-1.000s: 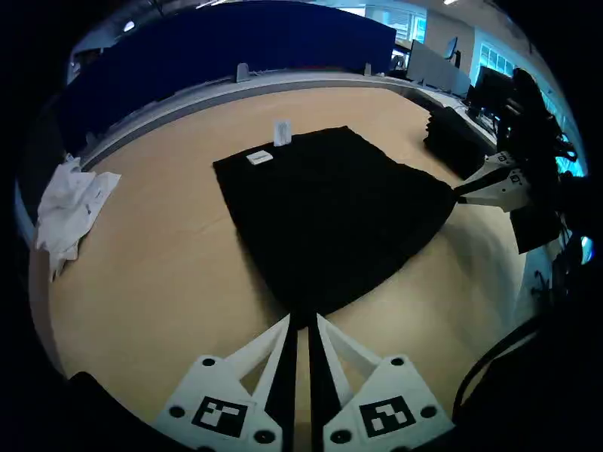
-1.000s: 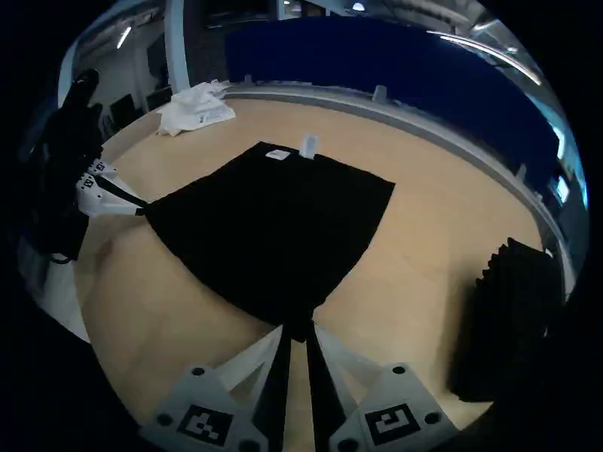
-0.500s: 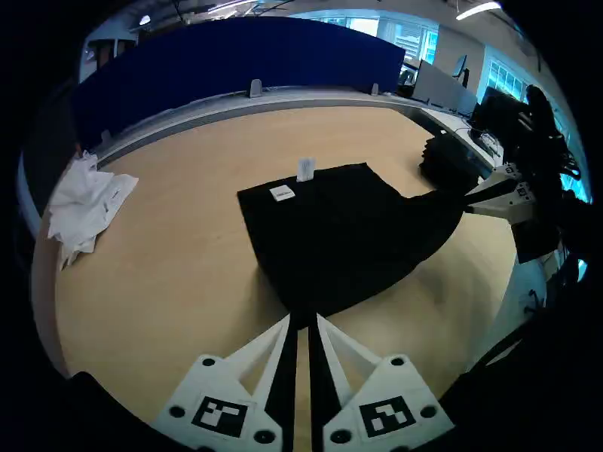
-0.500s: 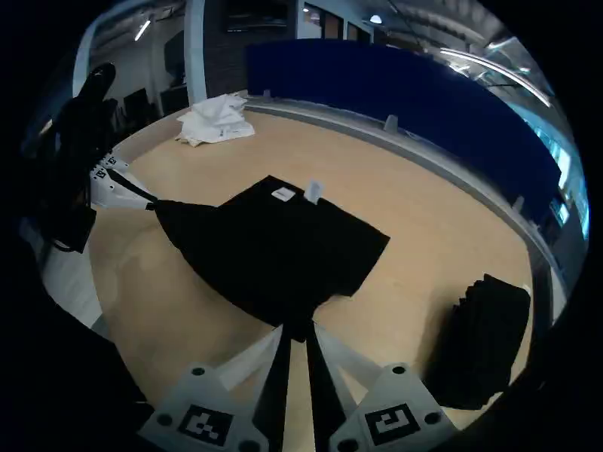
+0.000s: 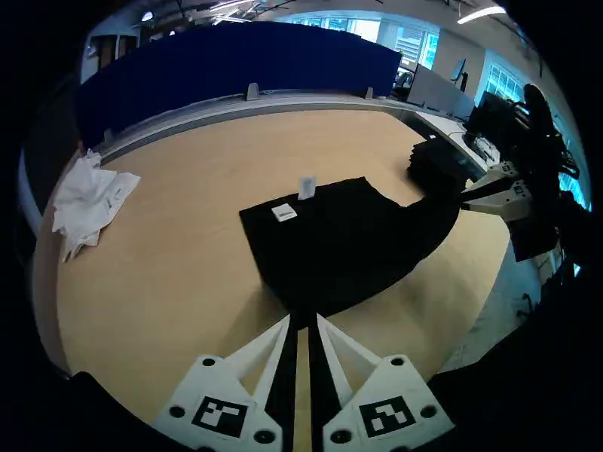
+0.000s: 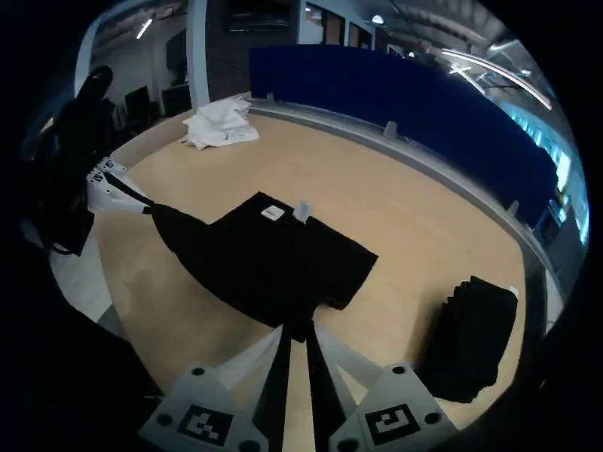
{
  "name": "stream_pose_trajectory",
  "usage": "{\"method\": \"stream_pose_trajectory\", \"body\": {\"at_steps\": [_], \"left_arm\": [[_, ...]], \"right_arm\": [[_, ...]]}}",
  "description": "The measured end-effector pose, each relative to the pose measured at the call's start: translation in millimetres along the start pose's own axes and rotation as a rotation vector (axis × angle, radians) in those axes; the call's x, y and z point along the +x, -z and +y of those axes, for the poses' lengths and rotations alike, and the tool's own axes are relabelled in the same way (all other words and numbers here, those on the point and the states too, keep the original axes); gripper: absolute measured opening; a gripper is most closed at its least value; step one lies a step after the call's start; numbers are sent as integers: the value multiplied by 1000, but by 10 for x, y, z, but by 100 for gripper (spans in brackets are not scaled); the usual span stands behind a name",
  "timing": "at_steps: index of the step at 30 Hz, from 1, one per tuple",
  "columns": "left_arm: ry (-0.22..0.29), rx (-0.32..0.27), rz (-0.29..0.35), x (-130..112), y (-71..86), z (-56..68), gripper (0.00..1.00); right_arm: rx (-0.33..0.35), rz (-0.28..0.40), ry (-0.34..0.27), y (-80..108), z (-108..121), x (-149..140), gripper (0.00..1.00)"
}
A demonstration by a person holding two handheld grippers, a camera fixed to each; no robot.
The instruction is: Fold towel
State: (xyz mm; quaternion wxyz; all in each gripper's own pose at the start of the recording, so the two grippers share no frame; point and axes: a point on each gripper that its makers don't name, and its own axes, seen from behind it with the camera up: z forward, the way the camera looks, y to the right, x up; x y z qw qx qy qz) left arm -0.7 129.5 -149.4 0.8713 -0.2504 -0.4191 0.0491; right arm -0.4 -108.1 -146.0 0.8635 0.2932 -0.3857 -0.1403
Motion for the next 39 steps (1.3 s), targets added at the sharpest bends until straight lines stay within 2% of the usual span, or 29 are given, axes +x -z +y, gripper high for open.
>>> {"method": "stream_pose_trajectory", "body": {"at_steps": [8, 20, 32, 39], "left_arm": [[15, 2, 4, 7, 13, 9, 9], [10, 19, 29, 214, -105, -96, 9], [-10, 47, 70, 536, -389, -291, 9], [-11, 61, 74, 667, -619, -412, 9]], "right_arm": [[2, -8, -2, 26, 8, -27, 14], [-9, -12, -9, -68, 136, 70, 14], [-30, -27, -8, -313, 383, 193, 14], [-42, -35, -35, -558, 562, 287, 14]]}}
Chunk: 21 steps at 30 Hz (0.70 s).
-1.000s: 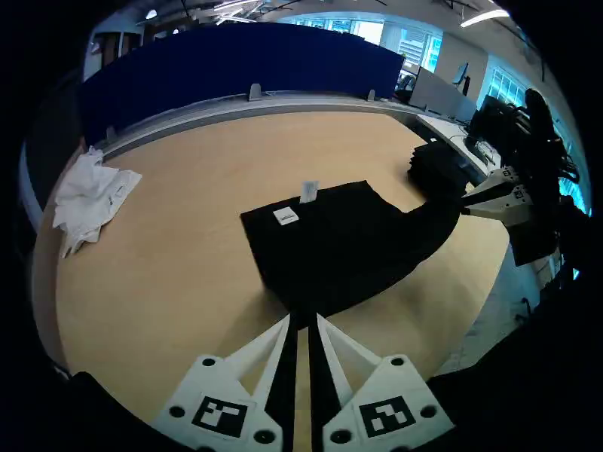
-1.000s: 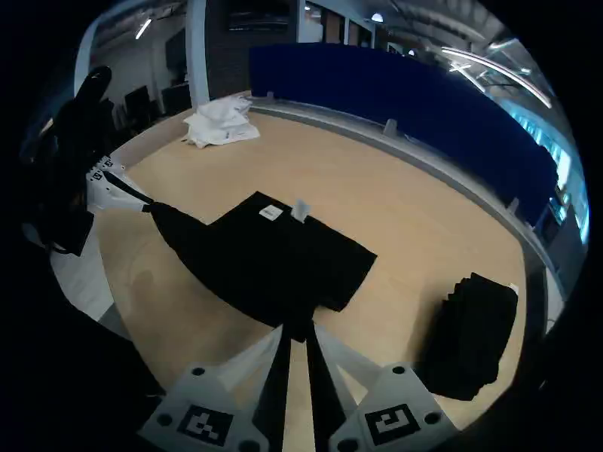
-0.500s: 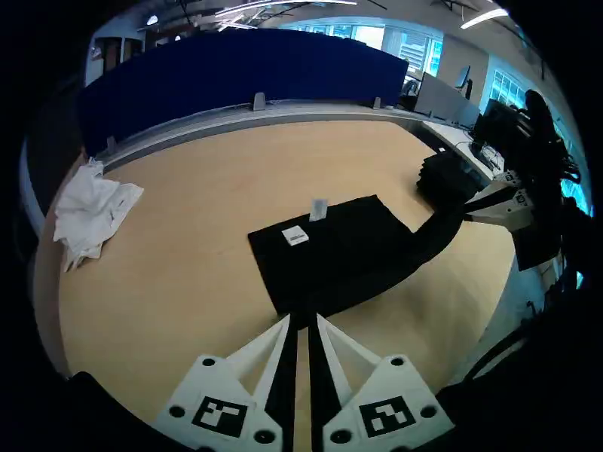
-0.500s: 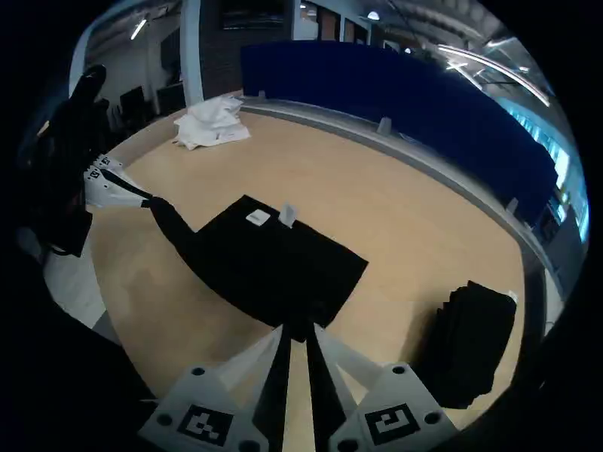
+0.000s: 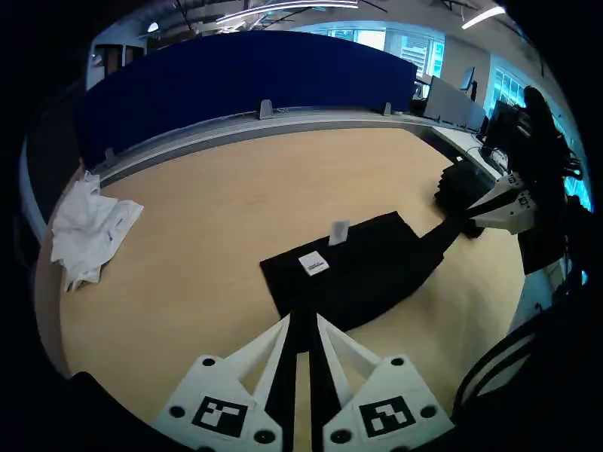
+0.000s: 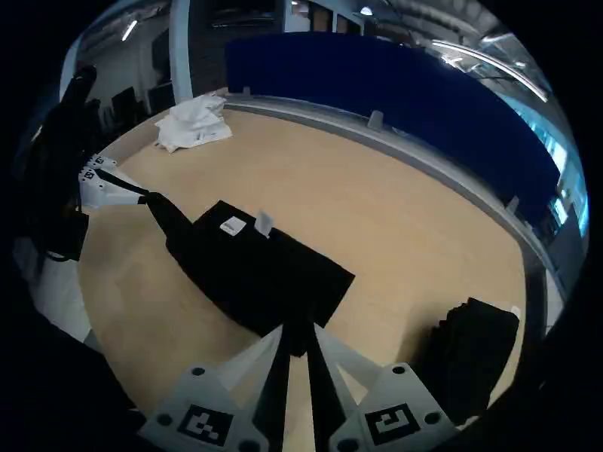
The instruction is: Fold towel
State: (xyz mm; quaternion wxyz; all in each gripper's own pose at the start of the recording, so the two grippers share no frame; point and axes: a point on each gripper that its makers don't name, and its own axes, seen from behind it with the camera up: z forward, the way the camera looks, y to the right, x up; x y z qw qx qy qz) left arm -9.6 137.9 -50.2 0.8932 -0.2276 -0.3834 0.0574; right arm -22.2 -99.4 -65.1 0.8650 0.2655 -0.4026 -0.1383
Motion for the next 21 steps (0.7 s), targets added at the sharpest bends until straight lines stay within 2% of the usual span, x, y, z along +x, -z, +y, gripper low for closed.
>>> {"method": "stream_pose_trajectory", "body": {"at_steps": [8, 14, 21], "left_arm": [[-6, 6, -4, 67, -224, -75, 9], [-8, -3, -27, 1, -366, -114, 9], [-20, 2, -42, -71, -600, -161, 9]], "right_arm": [[-6, -19, -9, -205, 101, 9, 14], [-8, -39, -18, -352, 137, -71, 14], [-22, -51, -48, -607, 228, -127, 14]]}}
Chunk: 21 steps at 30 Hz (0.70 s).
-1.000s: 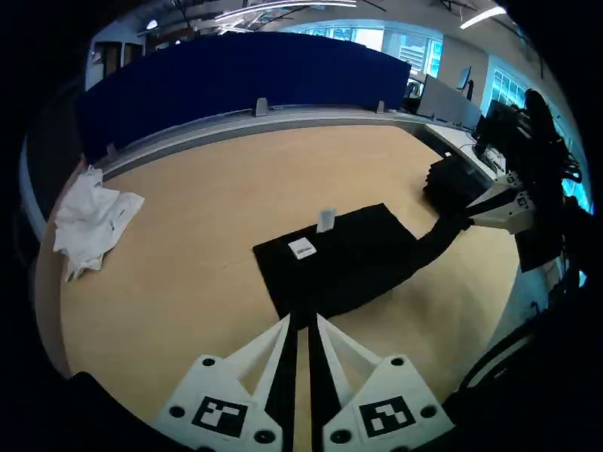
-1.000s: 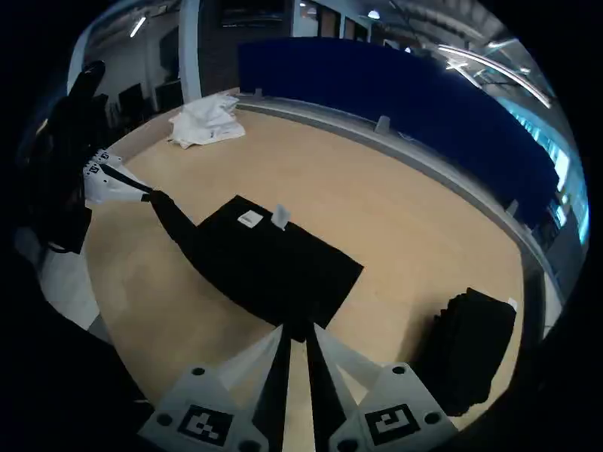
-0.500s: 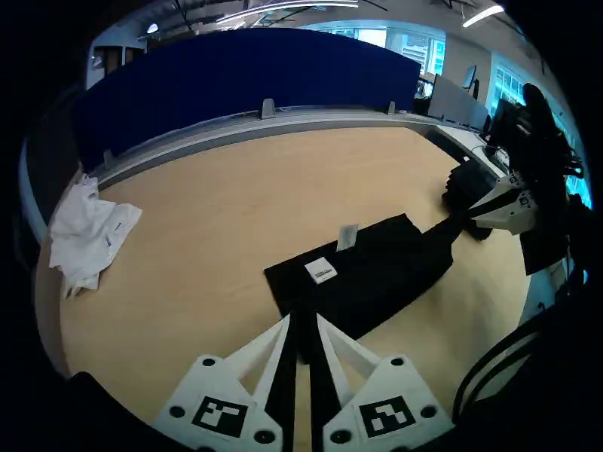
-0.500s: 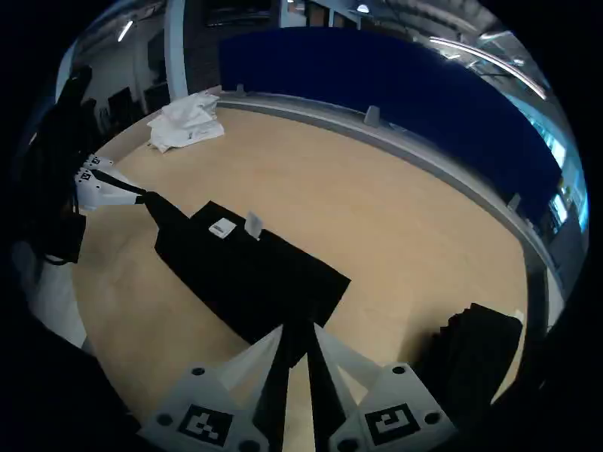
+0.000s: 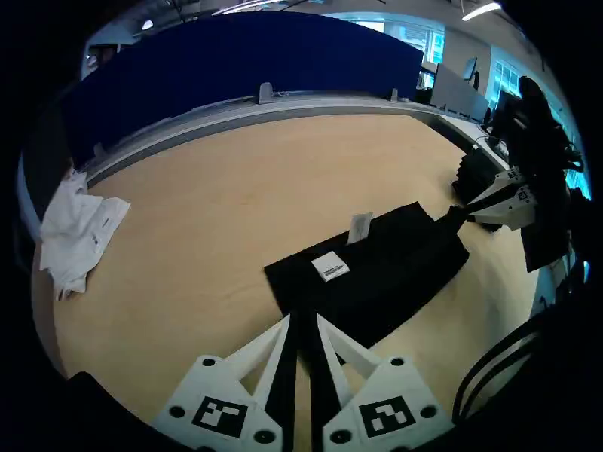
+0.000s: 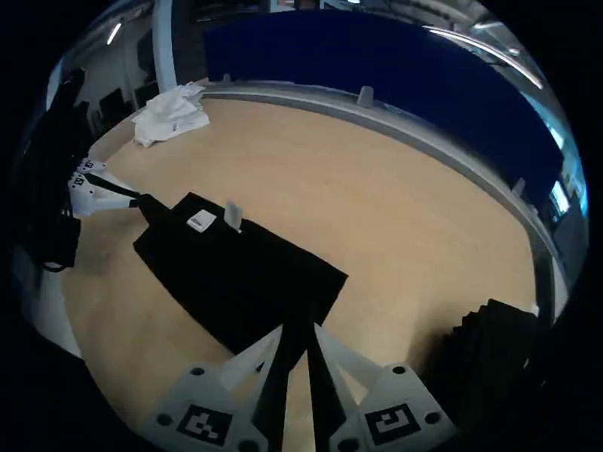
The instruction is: Fold towel
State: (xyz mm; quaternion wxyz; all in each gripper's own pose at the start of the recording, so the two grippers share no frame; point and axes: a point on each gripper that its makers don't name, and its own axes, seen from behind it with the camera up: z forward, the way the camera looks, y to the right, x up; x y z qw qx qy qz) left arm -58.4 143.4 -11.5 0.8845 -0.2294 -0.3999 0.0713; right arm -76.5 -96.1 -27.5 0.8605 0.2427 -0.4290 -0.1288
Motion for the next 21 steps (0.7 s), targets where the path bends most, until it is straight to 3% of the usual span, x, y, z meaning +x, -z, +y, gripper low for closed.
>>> {"method": "stream_pose_trajectory", "body": {"at_steps": [13, 16, 21], "left_arm": [[-14, 4, -8, -28, -372, -82, 9], [-26, 11, -7, -14, -404, -112, 9], [-38, 26, -8, -4, -444, -168, 15]], "right_arm": [[-39, -28, 7, -380, 99, -104, 23], [-55, -31, 8, -421, 122, -112, 32], [-92, -32, 17, -463, 189, -109, 59]]}}
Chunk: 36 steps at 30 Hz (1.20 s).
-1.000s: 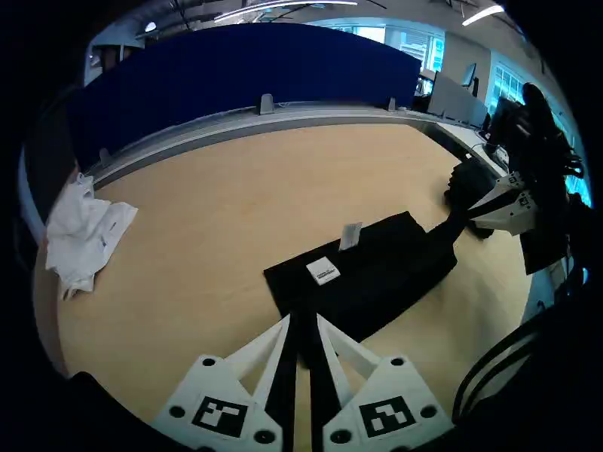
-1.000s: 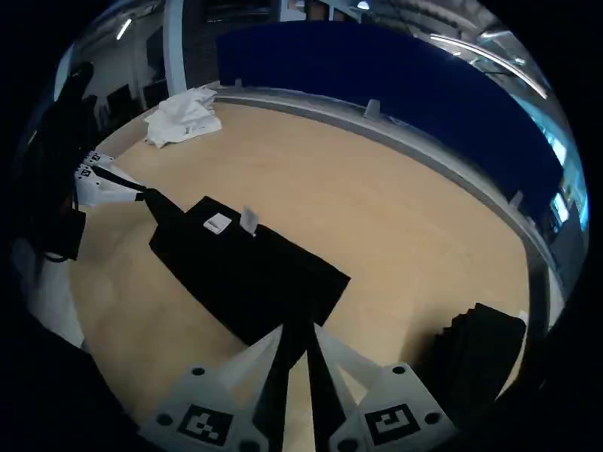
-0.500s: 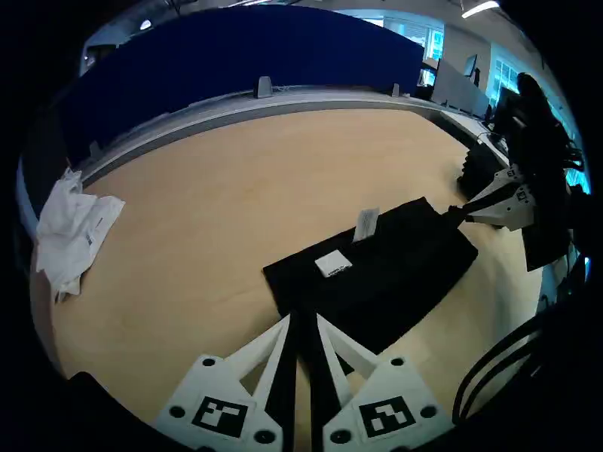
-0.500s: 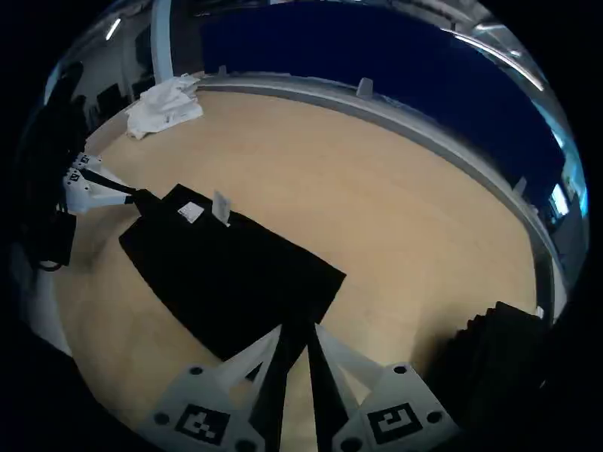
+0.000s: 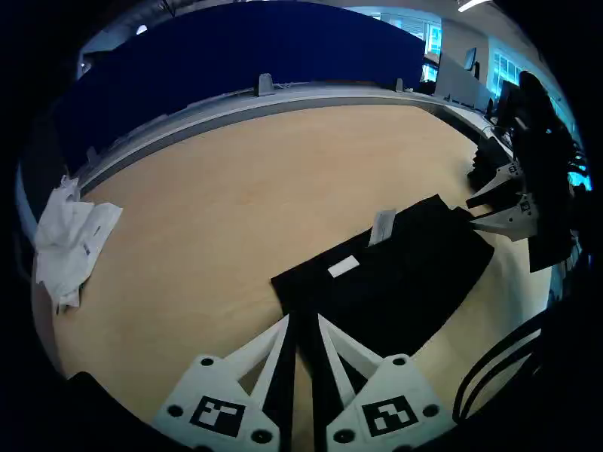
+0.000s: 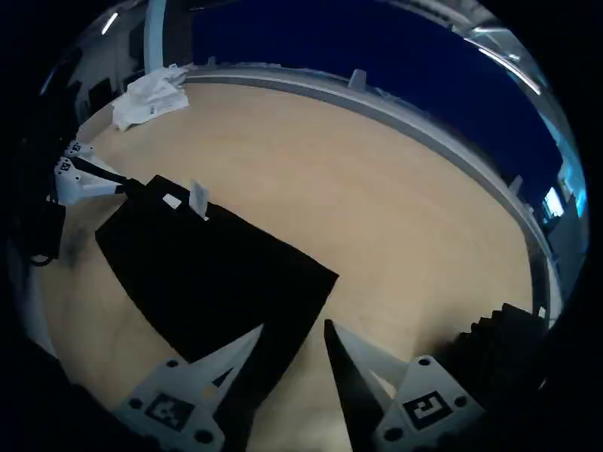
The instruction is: Fold towel
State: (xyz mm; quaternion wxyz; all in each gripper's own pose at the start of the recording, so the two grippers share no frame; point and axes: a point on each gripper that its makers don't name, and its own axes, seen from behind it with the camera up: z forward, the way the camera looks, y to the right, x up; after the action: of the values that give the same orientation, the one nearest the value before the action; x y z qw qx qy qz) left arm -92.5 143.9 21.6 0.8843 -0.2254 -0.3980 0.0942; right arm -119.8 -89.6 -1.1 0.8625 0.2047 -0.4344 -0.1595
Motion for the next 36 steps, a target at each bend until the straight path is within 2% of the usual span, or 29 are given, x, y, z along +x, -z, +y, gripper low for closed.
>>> {"method": "stream_pose_trajectory", "body": {"at_steps": [1, 5, 9, 13, 15, 19, 25, 36], "left_arm": [[-2, 3, -1, 2, -9, -11, 17], [-7, 13, -3, 18, -41, -44, 21], [-9, 23, -4, 44, -63, -80, 27], [-9, 37, -7, 60, -79, -139, 49], [-9, 45, -8, 65, -88, -167, 65], [-11, 59, -7, 79, -96, -220, 80], [-13, 89, -4, 108, -93, -319, 89], [4, 127, 17, 200, -40, -424, 92]], "right_arm": [[-7, 1, 2, -5, 15, 6, 65], [-33, 4, 6, -21, 78, 30, 72], [-63, 9, 4, -28, 166, 77, 85], [-84, 17, 1, -28, 234, 133, 97], [-95, 21, 0, -27, 267, 154, 100], [-115, 24, 2, -22, 326, 178, 100], [-135, 34, 1, -17, 371, 233, 100], [-150, 52, 4, 44, 419, 305, 100]]}}
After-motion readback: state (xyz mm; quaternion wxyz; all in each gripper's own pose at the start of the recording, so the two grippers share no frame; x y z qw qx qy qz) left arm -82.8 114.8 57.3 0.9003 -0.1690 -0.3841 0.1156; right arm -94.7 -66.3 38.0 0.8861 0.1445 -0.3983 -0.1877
